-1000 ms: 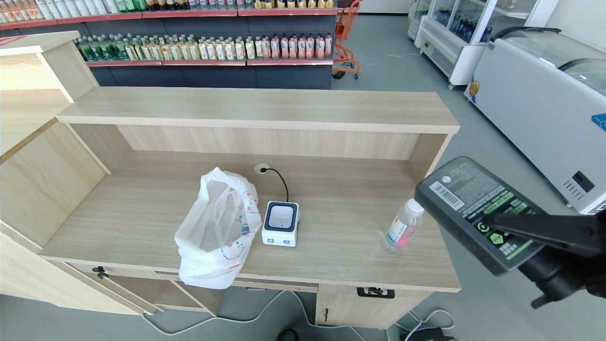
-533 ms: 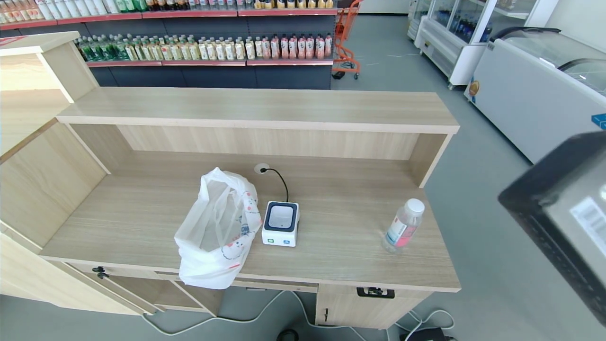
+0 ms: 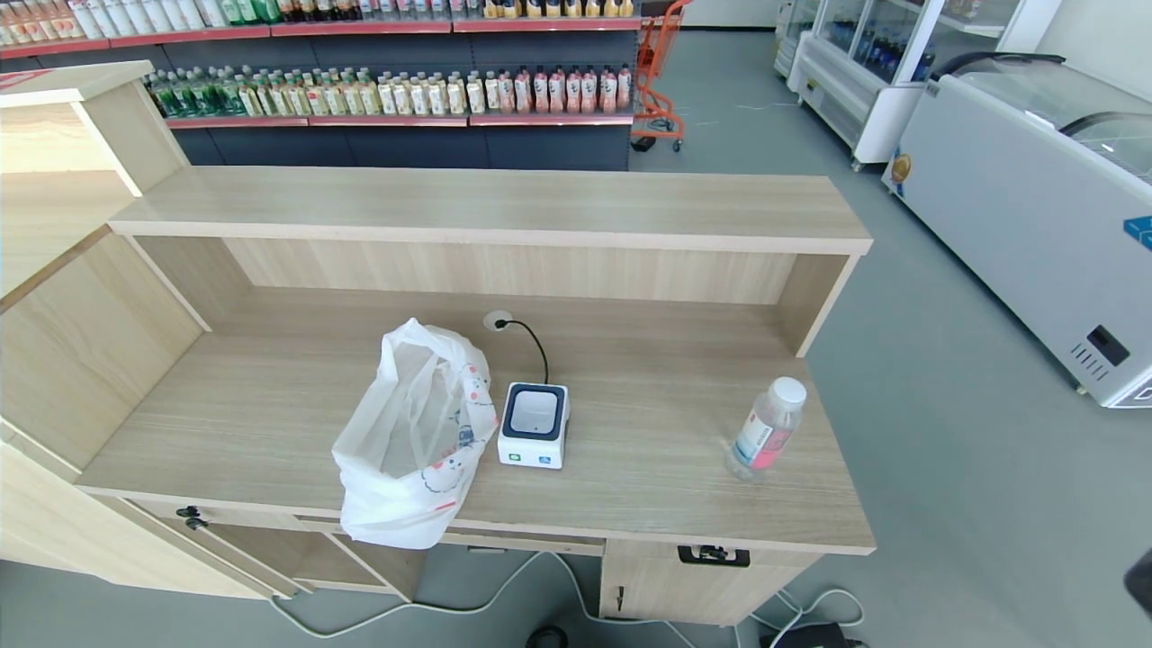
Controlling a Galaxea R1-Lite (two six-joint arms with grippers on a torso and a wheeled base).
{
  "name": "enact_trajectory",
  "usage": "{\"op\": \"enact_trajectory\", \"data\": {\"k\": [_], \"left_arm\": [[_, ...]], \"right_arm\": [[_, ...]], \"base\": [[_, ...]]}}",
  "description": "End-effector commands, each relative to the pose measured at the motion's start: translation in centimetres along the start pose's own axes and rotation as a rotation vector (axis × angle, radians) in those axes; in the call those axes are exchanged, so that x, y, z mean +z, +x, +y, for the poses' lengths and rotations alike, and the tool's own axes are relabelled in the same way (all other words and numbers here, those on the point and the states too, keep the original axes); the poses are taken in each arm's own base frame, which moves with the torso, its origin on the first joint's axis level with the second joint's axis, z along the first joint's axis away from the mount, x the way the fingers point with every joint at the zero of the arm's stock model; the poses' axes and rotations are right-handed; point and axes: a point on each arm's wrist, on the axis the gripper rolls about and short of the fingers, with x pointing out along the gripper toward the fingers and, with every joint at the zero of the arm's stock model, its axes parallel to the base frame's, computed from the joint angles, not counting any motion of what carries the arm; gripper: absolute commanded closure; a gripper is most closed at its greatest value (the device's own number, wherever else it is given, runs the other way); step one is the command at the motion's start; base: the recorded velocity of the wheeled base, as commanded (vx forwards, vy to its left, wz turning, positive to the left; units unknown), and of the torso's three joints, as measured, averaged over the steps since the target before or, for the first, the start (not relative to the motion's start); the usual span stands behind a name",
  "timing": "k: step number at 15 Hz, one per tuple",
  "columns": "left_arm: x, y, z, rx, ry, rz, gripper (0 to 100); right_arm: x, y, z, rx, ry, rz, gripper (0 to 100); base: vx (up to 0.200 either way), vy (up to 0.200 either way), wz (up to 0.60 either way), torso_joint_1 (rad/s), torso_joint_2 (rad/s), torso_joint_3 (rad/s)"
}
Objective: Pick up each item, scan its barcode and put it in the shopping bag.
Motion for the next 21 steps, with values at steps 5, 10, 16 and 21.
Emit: {"op": "enact_trajectory", "data": {"k": [5, 10, 16, 21], "left_arm": [[0.0, 0.0, 0.0, 0.000, 0.000, -0.001, 100], [0.0, 0.0, 0.0, 0.000, 0.000, 0.001, 100], [0.0, 0.0, 0.0, 0.000, 0.000, -0.001, 100], [0.0, 0.0, 0.0, -0.001, 0.000, -0.001, 100]], "right_arm": [[1.0, -1.2, -1.3, 0.011, 0.002, 0.004, 100], [1.5, -1.1, -0.7, 0.072, 0.047, 0.000, 100], [1.5, -1.1, -0.5, 0.104, 0.076, 0.003, 100], [1.3, -1.1, -0.7, 0.102, 0.074, 0.007, 100]], "base": [[0.000, 0.000, 0.00, 0.000, 0.00, 0.000], [0.000, 0.000, 0.00, 0.000, 0.00, 0.000], [0.000, 0.000, 0.00, 0.000, 0.00, 0.000], [0.000, 0.000, 0.00, 0.000, 0.00, 0.000]]}}
